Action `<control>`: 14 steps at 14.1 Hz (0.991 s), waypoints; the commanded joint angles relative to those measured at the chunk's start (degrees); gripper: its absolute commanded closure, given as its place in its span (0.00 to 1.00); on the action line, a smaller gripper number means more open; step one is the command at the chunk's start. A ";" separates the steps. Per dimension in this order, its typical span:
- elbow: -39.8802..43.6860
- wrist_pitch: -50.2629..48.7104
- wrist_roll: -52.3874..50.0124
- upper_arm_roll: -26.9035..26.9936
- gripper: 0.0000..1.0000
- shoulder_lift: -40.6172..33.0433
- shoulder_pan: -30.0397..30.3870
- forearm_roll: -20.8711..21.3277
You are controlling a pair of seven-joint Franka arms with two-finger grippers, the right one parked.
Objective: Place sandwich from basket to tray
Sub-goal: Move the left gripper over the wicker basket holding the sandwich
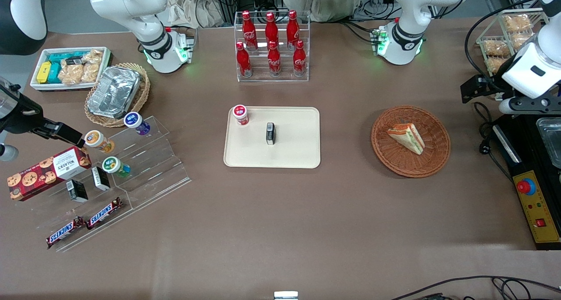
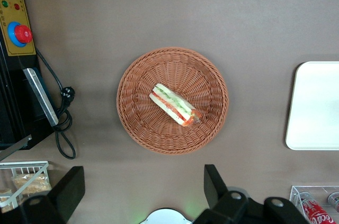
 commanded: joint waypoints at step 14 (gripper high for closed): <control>-35.28 22.88 -12.14 0.45 0.00 -16.31 -0.81 0.54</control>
